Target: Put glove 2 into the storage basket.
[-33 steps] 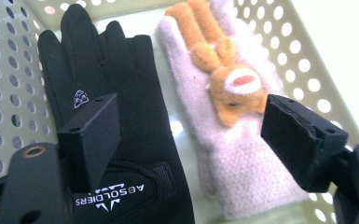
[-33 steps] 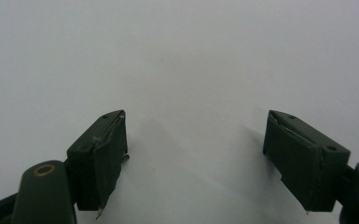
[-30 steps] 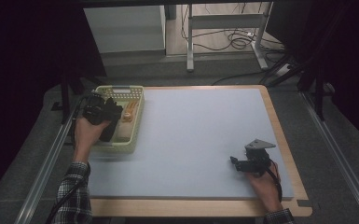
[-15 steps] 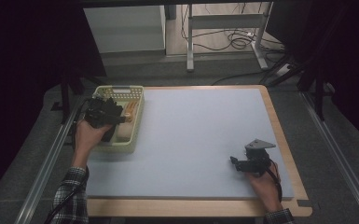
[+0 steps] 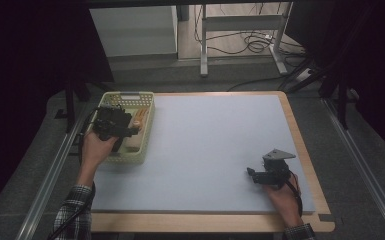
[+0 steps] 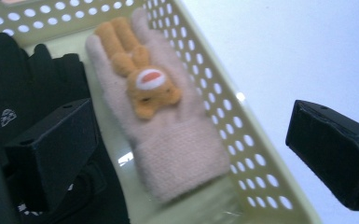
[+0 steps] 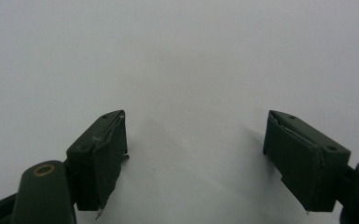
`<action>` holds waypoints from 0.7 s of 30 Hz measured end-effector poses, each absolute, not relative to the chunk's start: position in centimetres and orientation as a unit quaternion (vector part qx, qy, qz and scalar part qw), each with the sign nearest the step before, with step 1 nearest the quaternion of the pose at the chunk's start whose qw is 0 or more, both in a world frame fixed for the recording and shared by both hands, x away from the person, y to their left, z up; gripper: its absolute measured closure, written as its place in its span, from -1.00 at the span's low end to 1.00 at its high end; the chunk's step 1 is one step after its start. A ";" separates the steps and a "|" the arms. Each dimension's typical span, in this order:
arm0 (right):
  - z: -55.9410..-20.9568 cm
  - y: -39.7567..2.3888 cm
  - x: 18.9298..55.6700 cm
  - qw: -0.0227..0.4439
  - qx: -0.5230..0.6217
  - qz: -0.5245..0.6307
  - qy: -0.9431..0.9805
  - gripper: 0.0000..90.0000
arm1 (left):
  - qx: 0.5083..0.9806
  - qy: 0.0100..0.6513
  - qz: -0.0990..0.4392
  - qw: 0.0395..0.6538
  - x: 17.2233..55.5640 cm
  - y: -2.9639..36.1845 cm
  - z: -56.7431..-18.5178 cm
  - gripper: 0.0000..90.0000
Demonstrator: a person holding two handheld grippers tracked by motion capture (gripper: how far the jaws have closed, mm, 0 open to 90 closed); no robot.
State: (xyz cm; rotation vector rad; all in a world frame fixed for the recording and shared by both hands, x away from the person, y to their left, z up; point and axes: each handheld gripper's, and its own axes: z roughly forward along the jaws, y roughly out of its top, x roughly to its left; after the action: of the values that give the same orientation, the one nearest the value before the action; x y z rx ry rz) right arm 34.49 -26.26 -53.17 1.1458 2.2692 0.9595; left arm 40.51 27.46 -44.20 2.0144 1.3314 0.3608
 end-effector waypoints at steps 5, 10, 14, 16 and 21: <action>-53.2 -26.3 34.5 0.211 0.412 0.345 0.816 -0.53 | 0.782 0.497 0.145 0.347 39.8 26.7 -43.9 -0.94; -53.2 -26.3 34.5 0.211 0.412 0.345 0.816 -0.53 | 0.789 0.483 0.150 0.349 39.3 25.9 -43.7 -0.94; -53.2 -26.3 34.5 0.211 0.412 0.345 0.816 -0.53 | 0.794 0.472 0.151 0.352 39.0 25.3 -43.7 -0.94; -53.2 -26.3 34.5 0.211 0.412 0.345 0.816 -0.53 | 0.797 0.467 0.151 0.352 38.8 25.0 -43.7 -0.94; -53.2 -26.3 34.5 0.211 0.412 0.345 0.816 -0.53 | 0.799 0.457 0.148 0.363 38.2 24.0 -44.0 -0.94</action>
State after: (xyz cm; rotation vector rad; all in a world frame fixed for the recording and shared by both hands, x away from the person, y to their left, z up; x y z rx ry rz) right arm 34.48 -26.25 -53.17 1.1448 2.2687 0.9589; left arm 38.24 24.03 -43.97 2.0554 1.1753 0.3815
